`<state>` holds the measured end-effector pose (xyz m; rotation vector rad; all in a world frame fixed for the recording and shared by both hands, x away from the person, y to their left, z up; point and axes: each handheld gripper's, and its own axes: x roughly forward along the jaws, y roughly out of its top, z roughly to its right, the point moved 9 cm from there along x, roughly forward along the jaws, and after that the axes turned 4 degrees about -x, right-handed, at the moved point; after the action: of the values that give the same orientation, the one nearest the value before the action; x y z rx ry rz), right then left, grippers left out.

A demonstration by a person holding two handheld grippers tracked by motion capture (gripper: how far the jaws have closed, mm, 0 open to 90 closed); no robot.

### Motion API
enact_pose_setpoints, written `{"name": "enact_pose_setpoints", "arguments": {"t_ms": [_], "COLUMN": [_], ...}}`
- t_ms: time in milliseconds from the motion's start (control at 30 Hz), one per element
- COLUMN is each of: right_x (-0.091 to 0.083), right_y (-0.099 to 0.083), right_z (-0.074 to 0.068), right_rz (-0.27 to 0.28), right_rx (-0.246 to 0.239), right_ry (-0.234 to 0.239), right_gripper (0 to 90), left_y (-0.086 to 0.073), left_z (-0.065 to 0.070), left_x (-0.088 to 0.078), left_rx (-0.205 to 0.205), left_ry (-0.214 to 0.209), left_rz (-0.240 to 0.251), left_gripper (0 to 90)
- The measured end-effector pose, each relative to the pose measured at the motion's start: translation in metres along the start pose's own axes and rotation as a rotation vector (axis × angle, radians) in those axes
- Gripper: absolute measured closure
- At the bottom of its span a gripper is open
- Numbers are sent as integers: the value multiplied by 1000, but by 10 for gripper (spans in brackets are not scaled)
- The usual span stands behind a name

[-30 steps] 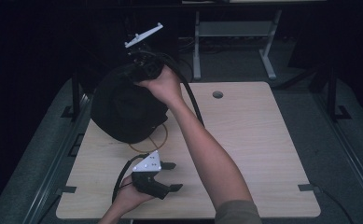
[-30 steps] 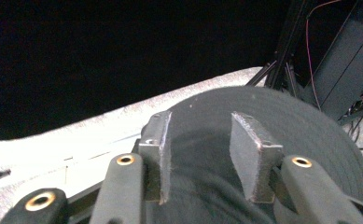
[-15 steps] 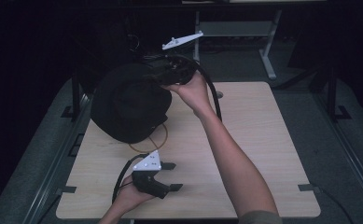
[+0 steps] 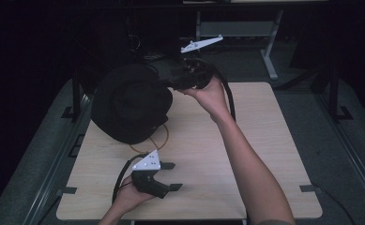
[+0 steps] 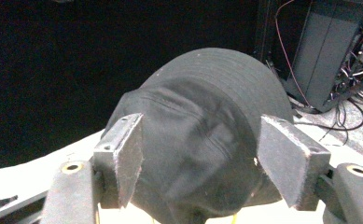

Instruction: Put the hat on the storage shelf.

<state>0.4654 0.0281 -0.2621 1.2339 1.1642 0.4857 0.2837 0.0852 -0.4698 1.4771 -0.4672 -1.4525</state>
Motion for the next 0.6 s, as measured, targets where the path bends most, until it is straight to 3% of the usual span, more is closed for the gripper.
{"name": "enact_pose_setpoints", "arguments": {"t_ms": [600], "right_x": [-42], "right_y": [-35], "right_z": [18], "right_rz": [-14], "right_rx": [55], "right_ry": [-52], "right_gripper": [254], "left_y": [0], "left_z": [-2], "left_x": [-1], "left_rx": [-3], "left_ry": [4], "left_rz": [1], "left_gripper": [240]}}
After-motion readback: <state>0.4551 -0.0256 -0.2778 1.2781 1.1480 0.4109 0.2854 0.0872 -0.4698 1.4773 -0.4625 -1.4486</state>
